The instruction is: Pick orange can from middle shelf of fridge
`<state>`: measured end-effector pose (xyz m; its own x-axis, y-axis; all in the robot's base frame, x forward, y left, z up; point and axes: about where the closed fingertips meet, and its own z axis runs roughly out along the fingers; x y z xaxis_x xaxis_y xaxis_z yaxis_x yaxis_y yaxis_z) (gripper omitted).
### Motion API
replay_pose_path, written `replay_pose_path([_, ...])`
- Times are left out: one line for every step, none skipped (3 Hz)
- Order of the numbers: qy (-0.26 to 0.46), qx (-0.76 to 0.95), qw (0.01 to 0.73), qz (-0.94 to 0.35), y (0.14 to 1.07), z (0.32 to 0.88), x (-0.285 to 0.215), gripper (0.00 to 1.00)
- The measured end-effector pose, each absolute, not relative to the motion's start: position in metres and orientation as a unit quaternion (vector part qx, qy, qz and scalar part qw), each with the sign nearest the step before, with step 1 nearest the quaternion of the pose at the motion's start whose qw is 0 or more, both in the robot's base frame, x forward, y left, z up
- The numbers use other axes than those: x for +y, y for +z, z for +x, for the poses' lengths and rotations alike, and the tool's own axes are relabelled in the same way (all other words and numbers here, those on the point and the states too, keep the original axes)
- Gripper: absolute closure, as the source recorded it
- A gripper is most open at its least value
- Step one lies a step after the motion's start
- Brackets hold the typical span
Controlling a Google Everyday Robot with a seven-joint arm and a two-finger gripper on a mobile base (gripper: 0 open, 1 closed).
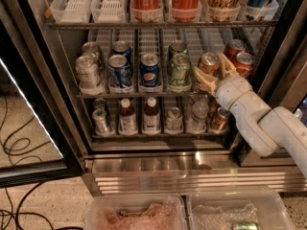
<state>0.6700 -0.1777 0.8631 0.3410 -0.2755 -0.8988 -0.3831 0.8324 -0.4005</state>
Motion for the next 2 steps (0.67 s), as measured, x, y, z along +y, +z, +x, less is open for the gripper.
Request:
replay_pose_path([0.035, 0.573, 0.767, -0.287, 0.8632, 0.6700, -0.1775, 1.00])
replay_pose_path([0.038, 0.572, 0.766, -0.291, 0.8647, 0.6699, -0.1754, 1.00])
